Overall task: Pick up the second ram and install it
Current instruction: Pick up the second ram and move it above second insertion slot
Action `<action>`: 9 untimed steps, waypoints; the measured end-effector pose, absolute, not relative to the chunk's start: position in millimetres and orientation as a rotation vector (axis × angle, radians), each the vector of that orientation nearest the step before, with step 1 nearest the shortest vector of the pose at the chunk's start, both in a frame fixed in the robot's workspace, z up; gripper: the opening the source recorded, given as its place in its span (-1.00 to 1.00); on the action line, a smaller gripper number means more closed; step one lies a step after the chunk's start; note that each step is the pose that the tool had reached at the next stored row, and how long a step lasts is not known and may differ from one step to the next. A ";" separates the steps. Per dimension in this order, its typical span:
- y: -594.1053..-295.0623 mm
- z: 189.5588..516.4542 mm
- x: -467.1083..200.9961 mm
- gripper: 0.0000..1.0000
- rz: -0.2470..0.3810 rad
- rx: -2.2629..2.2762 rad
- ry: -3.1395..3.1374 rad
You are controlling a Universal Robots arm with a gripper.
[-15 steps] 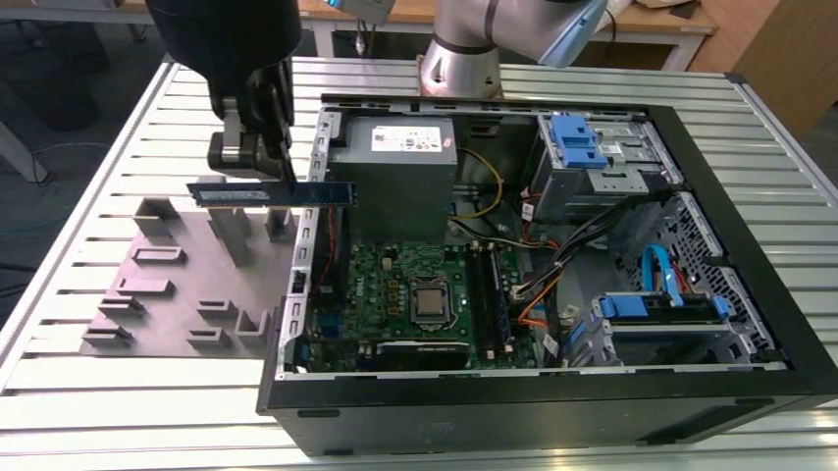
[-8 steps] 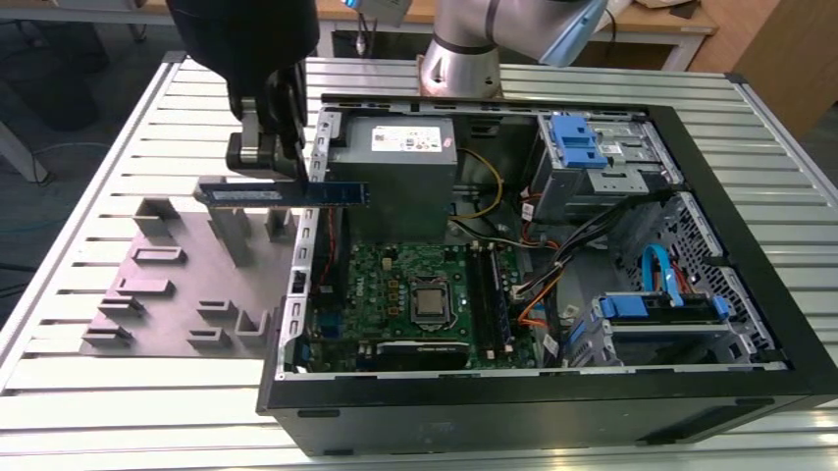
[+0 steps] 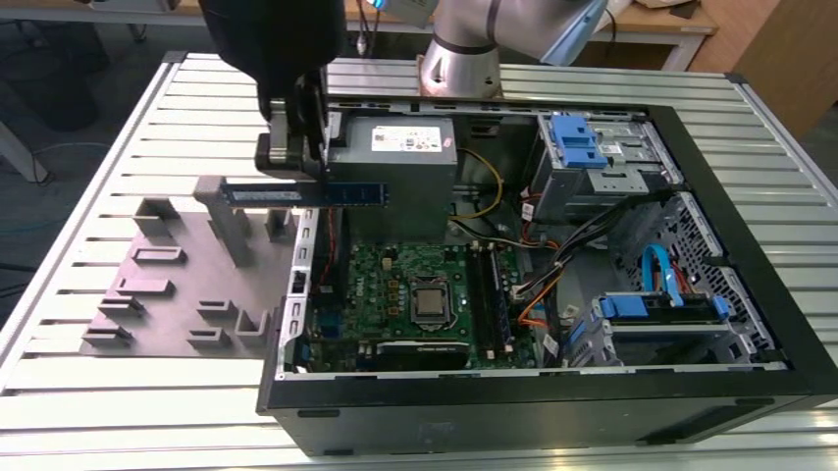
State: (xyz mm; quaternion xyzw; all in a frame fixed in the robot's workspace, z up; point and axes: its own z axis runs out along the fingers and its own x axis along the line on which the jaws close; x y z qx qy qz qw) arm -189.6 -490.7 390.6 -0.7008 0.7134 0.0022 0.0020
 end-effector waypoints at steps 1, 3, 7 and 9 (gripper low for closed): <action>-490.7 390.6 -187.2 -0.80 0.007 -2.199 2.238; -490.7 390.3 -180.5 -0.80 0.008 -2.199 2.239; -490.7 389.8 -162.9 -0.80 0.011 -2.199 2.239; -490.6 389.5 -155.7 -0.80 0.015 -2.198 2.238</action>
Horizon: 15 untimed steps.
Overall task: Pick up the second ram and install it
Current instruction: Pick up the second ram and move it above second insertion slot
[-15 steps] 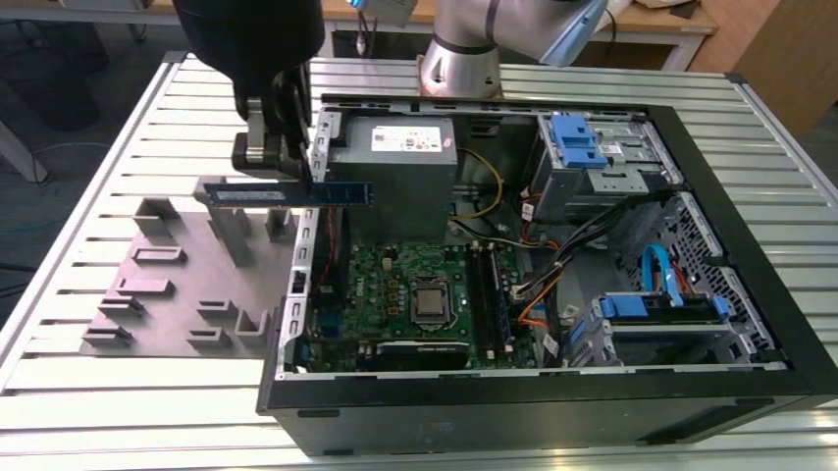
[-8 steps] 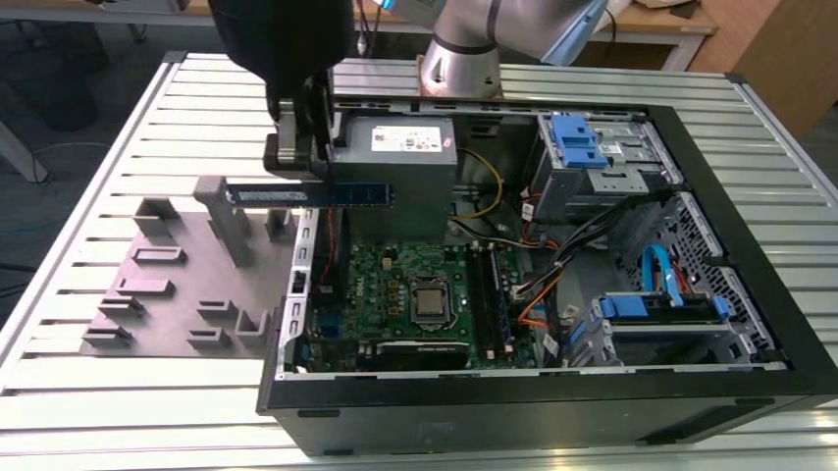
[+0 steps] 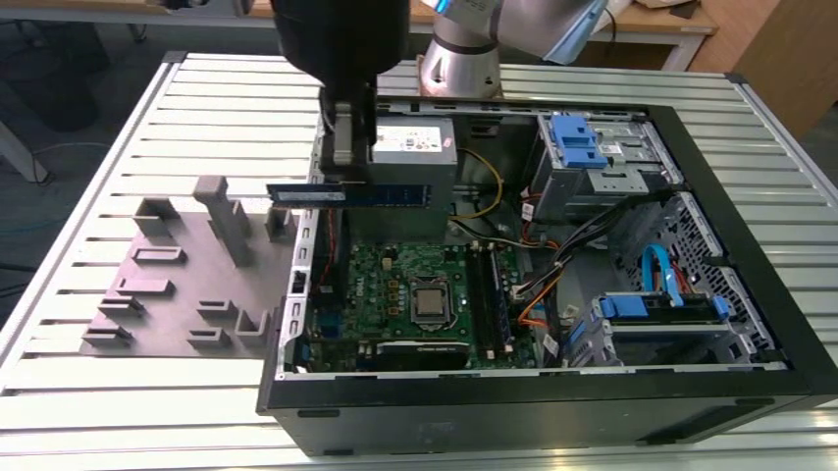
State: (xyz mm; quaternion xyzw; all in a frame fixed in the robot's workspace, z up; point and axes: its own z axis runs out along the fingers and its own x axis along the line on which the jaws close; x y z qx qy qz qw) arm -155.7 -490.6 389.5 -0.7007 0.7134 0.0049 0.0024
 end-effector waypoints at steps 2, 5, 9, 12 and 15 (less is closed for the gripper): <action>-490.6 389.2 -149.5 -0.80 0.021 -2.197 2.236; -490.6 388.6 -139.3 -0.80 0.027 -2.195 2.235; -490.7 387.5 -128.3 -0.80 0.029 -2.196 2.235; -490.7 386.0 -121.5 -0.80 0.031 -2.196 2.236; -490.6 384.3 -114.3 -0.80 0.033 -2.197 2.237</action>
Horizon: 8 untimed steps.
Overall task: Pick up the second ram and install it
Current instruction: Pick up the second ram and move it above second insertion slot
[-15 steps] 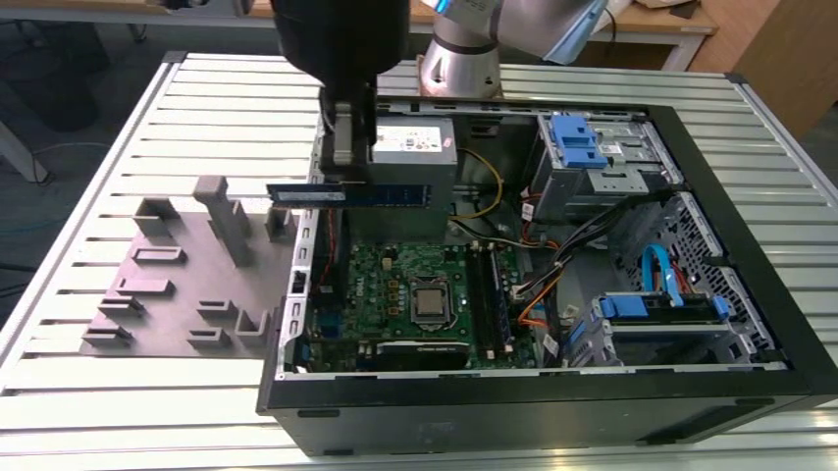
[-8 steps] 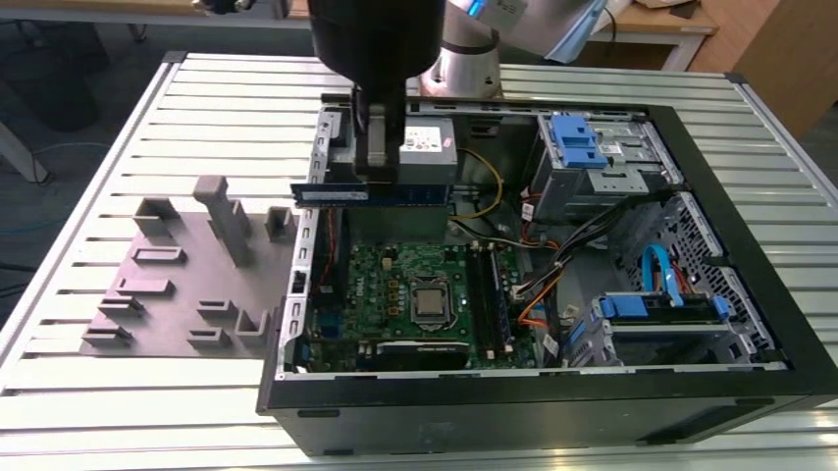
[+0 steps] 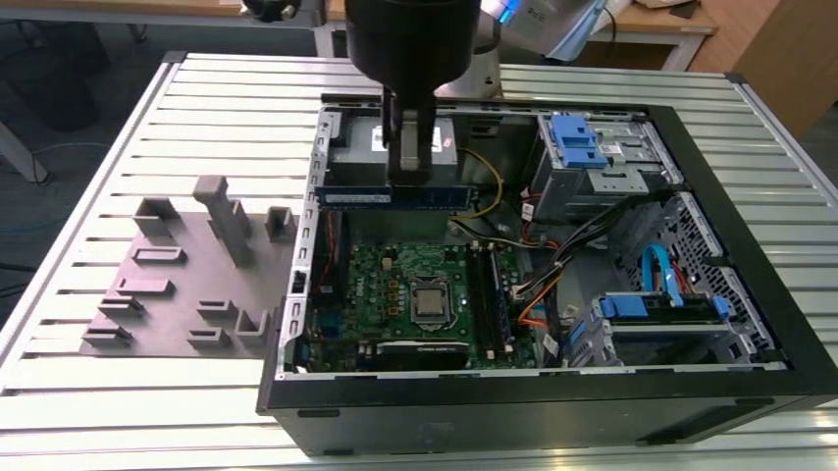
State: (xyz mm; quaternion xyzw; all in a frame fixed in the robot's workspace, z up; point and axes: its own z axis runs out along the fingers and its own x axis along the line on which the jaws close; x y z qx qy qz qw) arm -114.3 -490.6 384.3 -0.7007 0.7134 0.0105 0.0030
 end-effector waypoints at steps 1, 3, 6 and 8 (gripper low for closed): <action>-490.7 383.8 -110.9 -0.80 0.034 -2.198 2.237; -490.6 382.6 -103.5 -0.80 0.036 -2.198 2.238; -490.7 379.6 -92.3 -0.80 0.040 -2.200 2.240; -490.7 376.4 -83.9 -0.80 0.044 -2.202 2.242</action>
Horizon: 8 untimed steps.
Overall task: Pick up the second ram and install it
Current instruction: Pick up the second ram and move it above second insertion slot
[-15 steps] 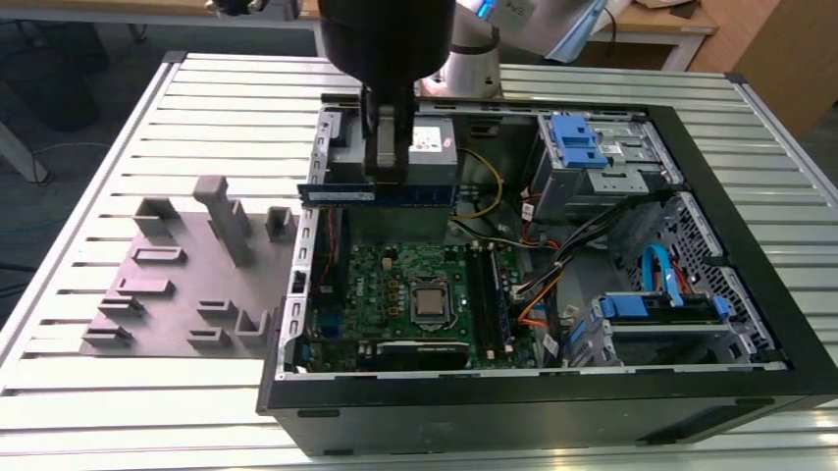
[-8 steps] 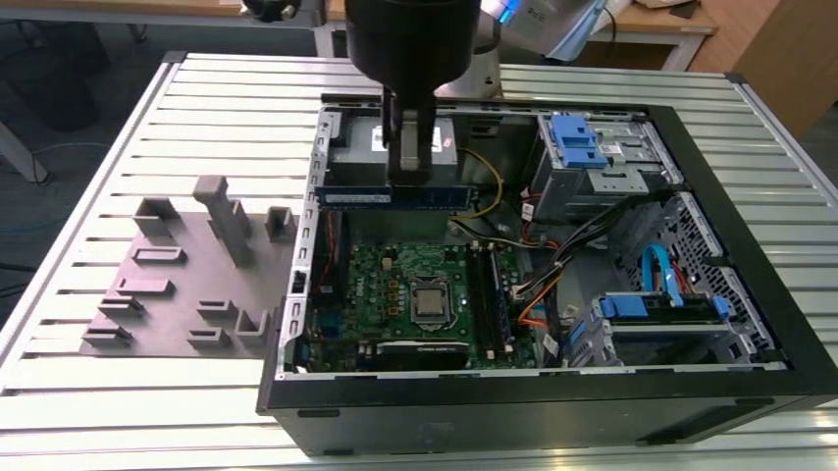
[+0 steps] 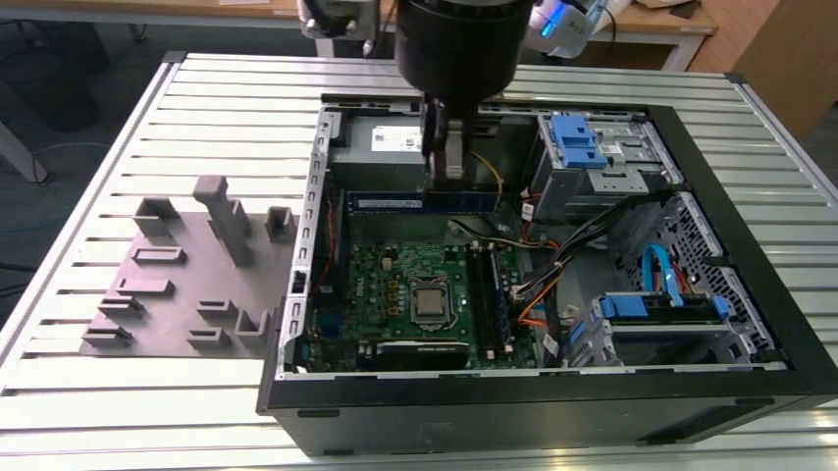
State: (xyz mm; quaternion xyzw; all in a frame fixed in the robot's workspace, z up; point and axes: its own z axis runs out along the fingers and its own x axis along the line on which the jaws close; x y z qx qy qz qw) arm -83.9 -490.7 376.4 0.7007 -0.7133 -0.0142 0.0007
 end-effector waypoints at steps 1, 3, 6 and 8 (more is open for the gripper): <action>-490.7 374.7 -79.8 -0.80 -0.046 2.199 -2.239; -490.7 371.2 -74.4 -0.80 -0.048 2.198 -2.238; -490.6 365.8 -67.2 -0.80 -0.049 2.198 -2.238; -490.7 363.6 -62.6 -0.80 -0.057 2.201 -2.241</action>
